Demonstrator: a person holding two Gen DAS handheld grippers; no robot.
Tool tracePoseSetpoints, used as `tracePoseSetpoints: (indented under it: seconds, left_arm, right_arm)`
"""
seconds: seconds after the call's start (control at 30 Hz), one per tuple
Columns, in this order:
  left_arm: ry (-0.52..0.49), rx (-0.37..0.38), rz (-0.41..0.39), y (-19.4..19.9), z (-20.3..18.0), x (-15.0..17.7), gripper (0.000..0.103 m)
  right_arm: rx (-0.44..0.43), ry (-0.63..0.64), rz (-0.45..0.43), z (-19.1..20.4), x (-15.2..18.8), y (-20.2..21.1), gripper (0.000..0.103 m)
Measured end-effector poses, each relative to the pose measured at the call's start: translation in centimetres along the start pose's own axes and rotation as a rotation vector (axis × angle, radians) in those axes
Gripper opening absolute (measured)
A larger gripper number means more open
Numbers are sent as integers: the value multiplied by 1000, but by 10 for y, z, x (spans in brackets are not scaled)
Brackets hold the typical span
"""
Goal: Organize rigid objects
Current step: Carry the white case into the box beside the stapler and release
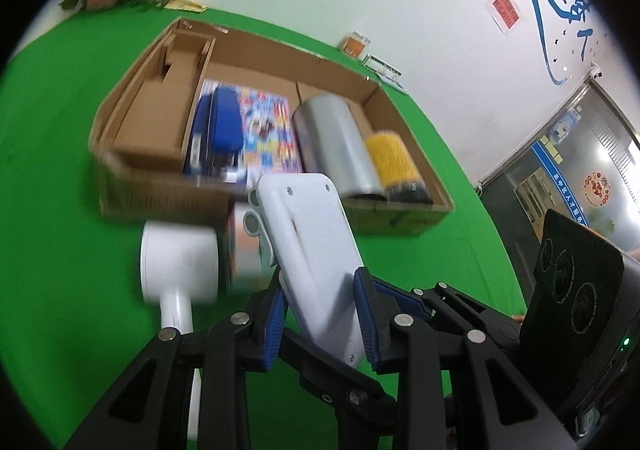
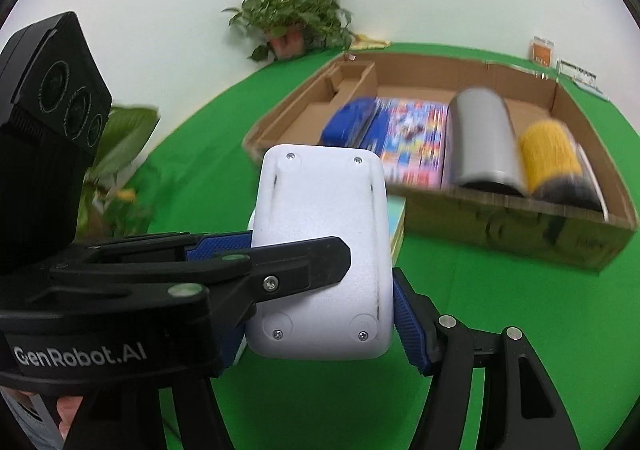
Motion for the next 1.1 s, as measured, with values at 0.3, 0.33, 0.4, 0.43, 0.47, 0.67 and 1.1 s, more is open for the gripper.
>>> tracePoseSetpoints:
  seconds: [0.3,0.33,0.4,0.43,0.47,0.67,1.1]
  left_arm:
    - [-62,-21,23,-13,-2,-65,28]
    - [-69,-29,29,-16,-2,-69,28]
    - [-86,-35,47,-26,0,-83,28]
    - [-90,-29,57,-29,2,-90,28]
    - [-87,-20,70,-34,6,-96,28]
    - [-87,11,124,-57,19,-119,28]
    - [-66,-44,104,-46,32,-118,50]
  right_arm:
    - [2,-77,21,-36,-77,-13,63]
    - [3,-89,26,-41,-83,-16,63]
    - [-13,-127,41,-52,-96,-25,63]
    - [-11,-137,44,-57,-100,-29,63]
    - [-6,-151,48,-62,-106,-33,63]
    - [23,-220,98,-79,-123,-58,63]
    - [11,-244,77,-77,-121,-50,72]
Point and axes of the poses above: each gripper's, at about its wrist camera, not at the fingertips, and y roughly against the way its jaws point, z to its left, x to its underside, the point moved 1 cm from there along -y, roughly the way its jaws point, and after that the axes turned 12 degrees about z, right-handed, at the moved point
